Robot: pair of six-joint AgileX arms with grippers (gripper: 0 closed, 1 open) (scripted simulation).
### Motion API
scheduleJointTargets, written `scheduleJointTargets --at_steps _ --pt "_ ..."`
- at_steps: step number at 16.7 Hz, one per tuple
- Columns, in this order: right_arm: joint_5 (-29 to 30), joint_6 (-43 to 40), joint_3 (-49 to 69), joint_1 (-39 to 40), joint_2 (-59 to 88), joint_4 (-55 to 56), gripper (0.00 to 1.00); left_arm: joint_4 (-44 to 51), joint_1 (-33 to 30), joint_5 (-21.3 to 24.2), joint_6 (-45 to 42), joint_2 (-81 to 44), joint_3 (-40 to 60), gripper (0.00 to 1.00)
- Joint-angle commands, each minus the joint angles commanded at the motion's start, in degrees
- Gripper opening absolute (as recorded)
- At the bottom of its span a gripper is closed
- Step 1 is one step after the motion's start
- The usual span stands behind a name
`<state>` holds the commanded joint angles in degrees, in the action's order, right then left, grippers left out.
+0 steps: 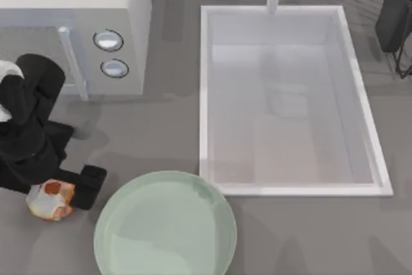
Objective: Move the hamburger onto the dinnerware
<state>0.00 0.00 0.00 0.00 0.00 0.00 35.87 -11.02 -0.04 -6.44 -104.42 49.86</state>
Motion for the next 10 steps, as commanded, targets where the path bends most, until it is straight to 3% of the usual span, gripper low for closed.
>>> scheduleJointTargets --at_steps 2,10 --pt "0.0 0.0 0.0 0.0 0.0 0.0 1.00 0.0 0.0 0.0 0.0 0.0 0.0 1.00" --pt "0.0 0.0 0.0 0.0 0.0 0.0 1.00 0.0 0.0 0.0 0.0 0.0 0.0 0.40"
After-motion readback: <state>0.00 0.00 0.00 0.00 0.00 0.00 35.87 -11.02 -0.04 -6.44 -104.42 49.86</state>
